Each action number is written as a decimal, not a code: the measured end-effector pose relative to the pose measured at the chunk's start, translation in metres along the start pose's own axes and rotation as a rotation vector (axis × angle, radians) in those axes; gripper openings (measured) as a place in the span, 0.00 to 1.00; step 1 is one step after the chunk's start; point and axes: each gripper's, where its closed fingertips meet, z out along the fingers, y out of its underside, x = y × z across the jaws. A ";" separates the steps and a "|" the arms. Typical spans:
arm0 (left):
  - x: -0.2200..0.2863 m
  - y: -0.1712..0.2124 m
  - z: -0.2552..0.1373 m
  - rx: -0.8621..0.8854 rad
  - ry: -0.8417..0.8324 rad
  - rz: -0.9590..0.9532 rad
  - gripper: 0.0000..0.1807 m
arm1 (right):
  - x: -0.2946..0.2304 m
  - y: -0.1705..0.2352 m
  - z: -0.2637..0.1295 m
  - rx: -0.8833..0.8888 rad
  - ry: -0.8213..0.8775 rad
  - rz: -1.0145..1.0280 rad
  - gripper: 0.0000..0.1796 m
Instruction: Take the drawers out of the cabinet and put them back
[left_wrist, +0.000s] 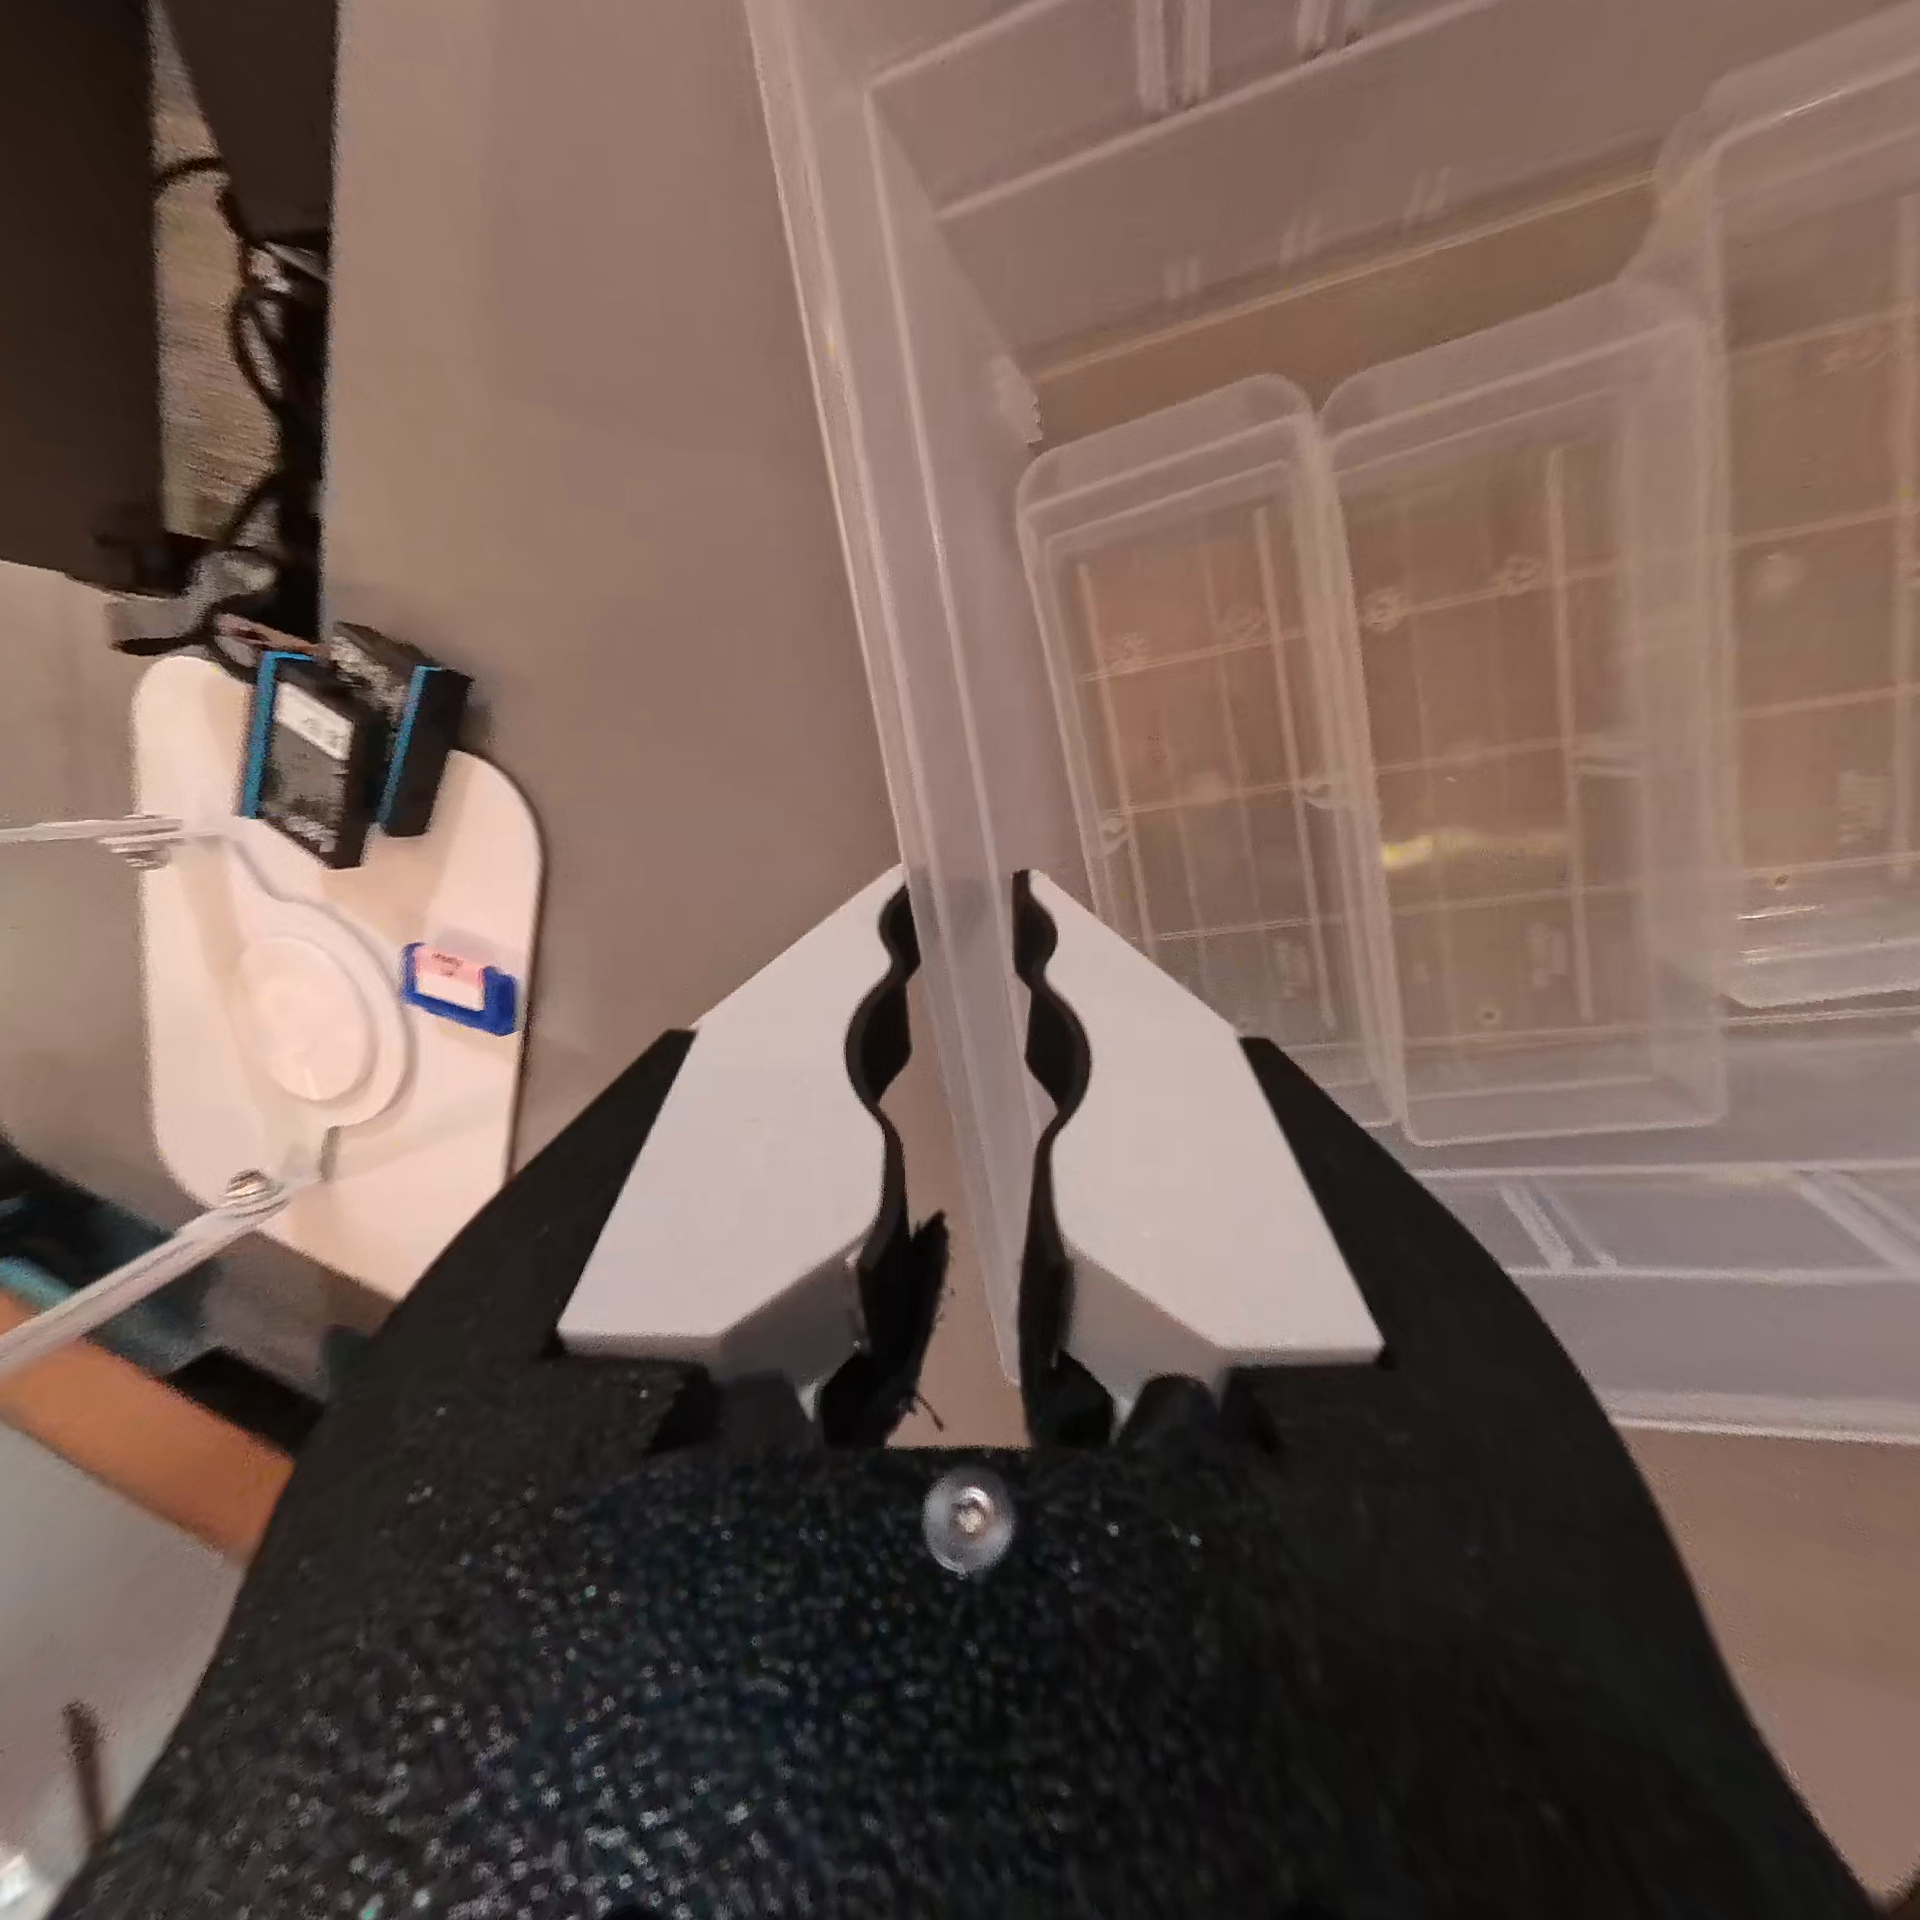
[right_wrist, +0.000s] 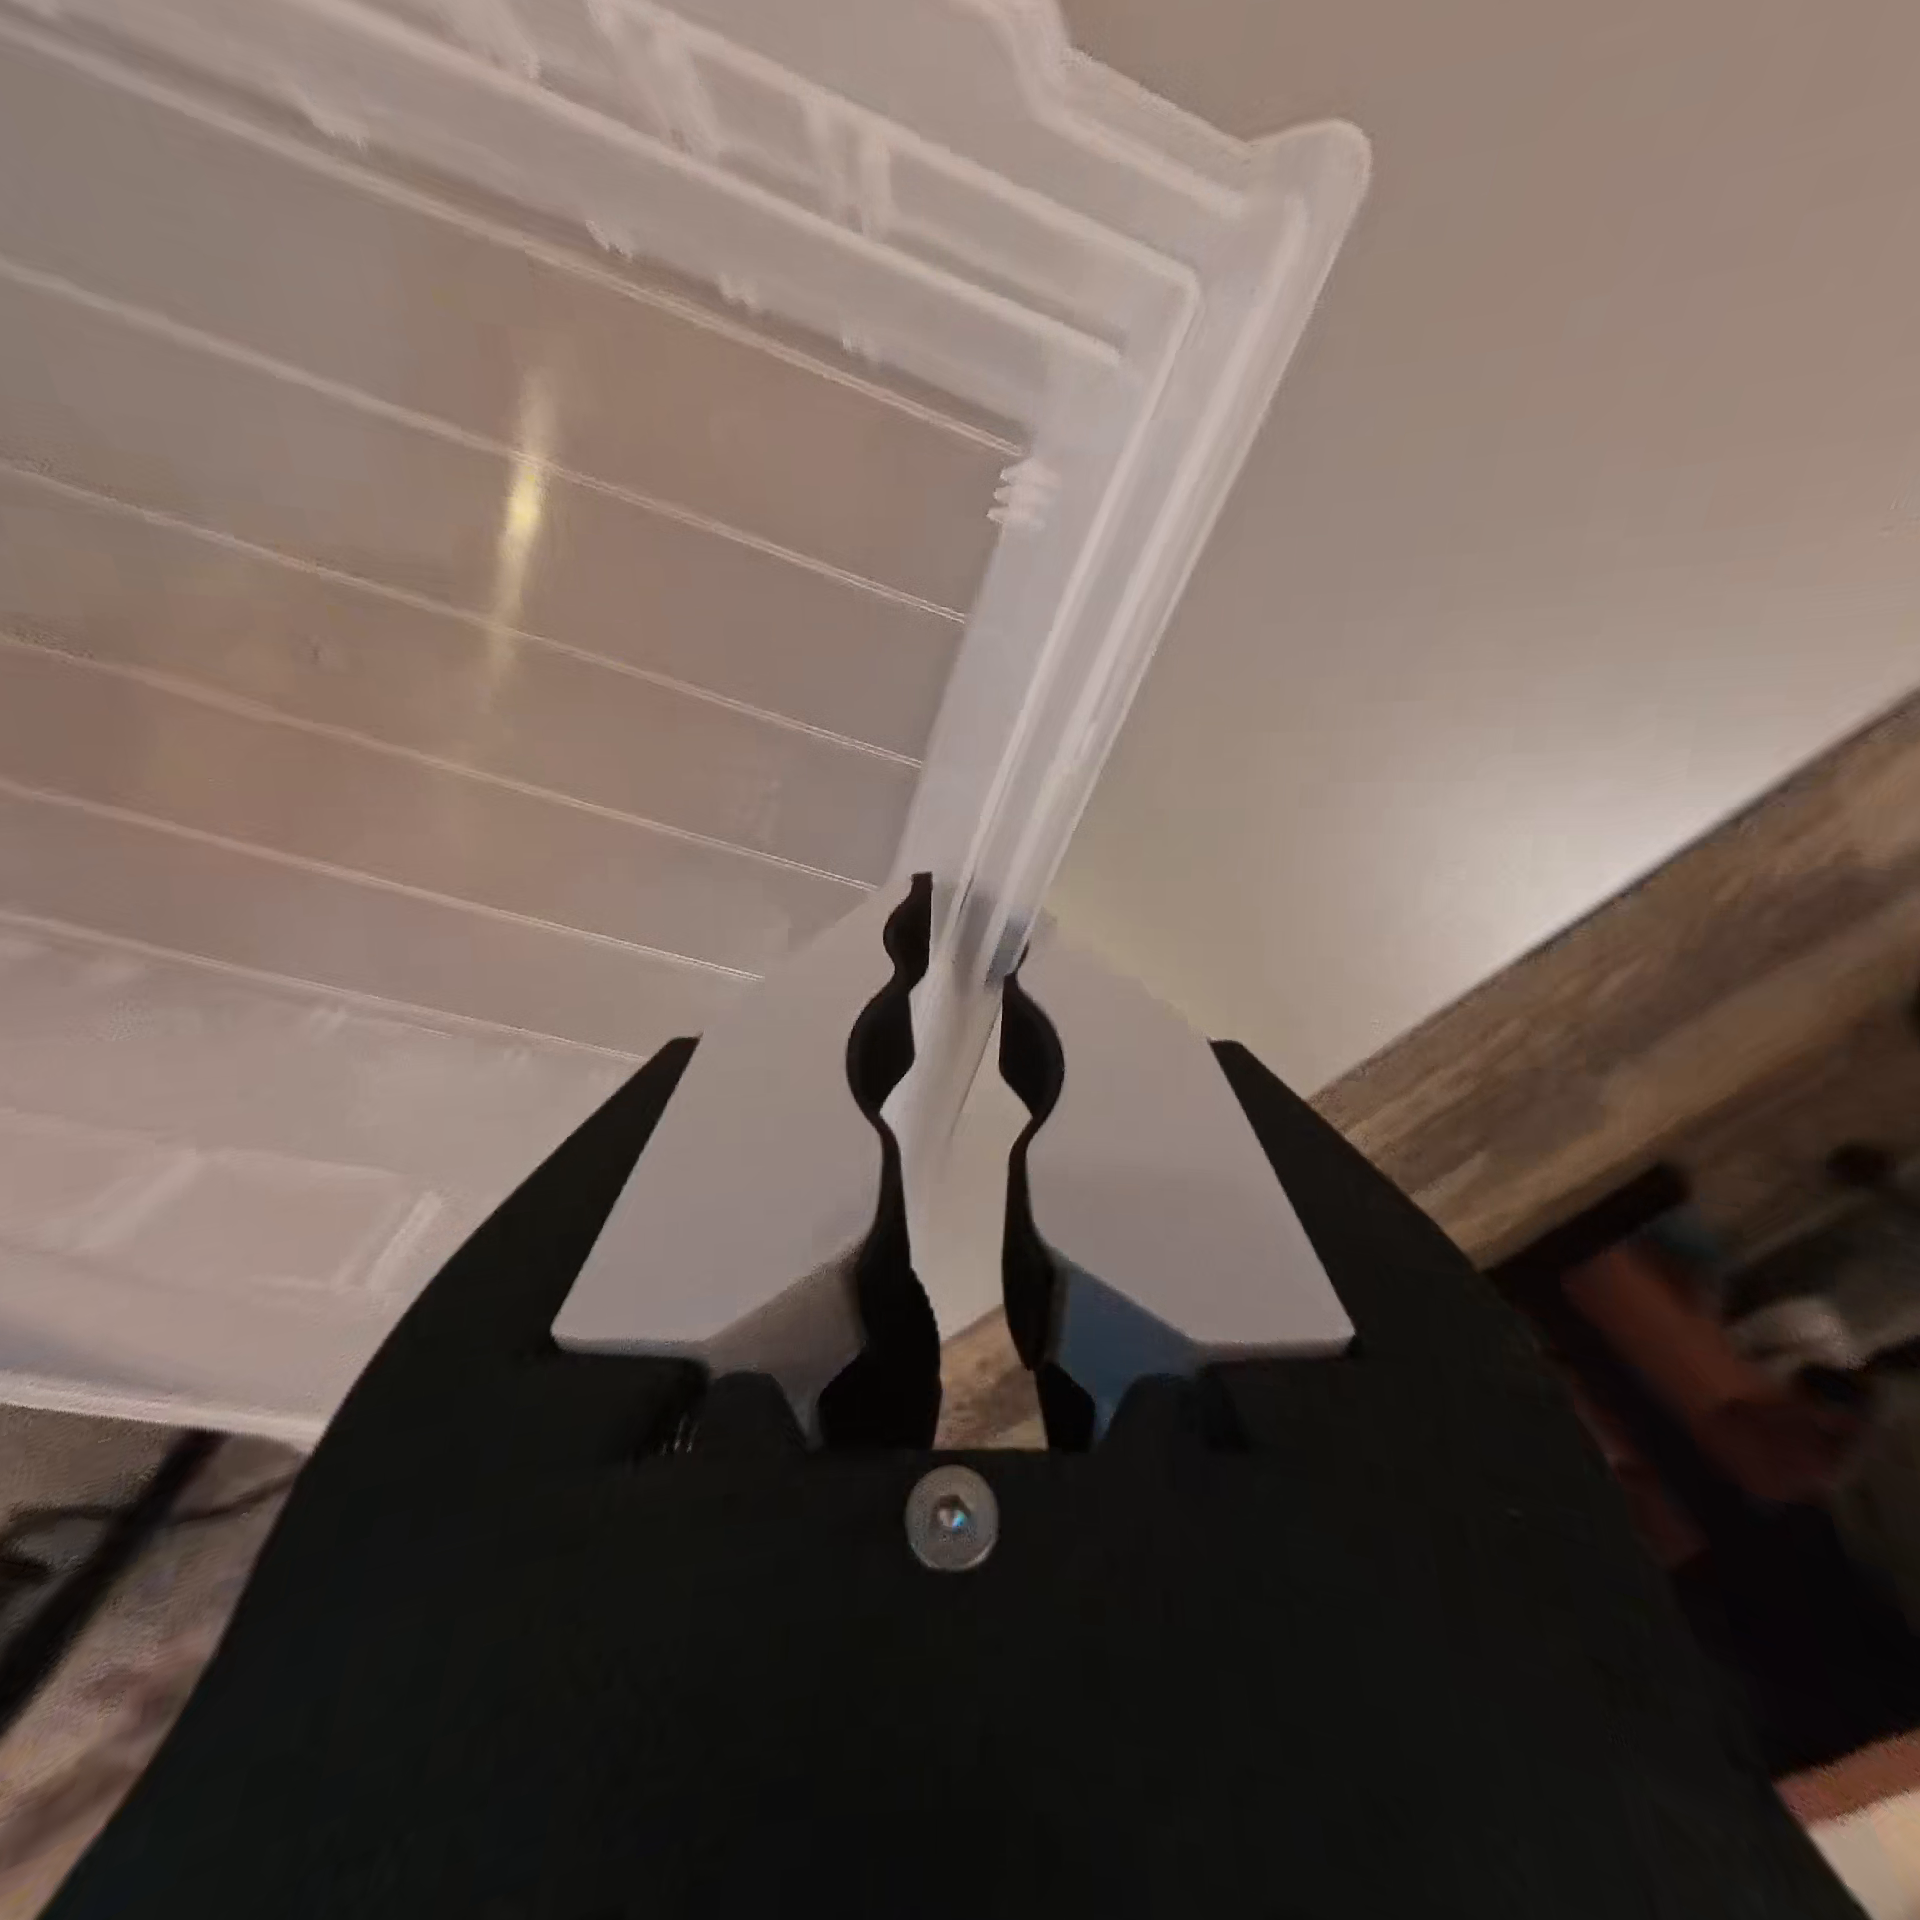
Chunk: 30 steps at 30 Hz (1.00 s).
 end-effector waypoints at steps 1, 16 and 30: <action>0.001 0.000 0.001 0.000 0.046 -0.022 0.07 | 0.002 -0.010 0.001 0.003 -0.014 -0.053 0.04; -0.032 0.040 -0.001 -0.207 0.162 0.160 0.05 | -0.003 -0.052 0.006 -0.173 -0.111 -0.515 0.06; -0.001 0.042 -0.108 0.337 -0.515 -0.779 0.60 | -0.019 0.001 -0.092 0.478 0.446 0.503 0.54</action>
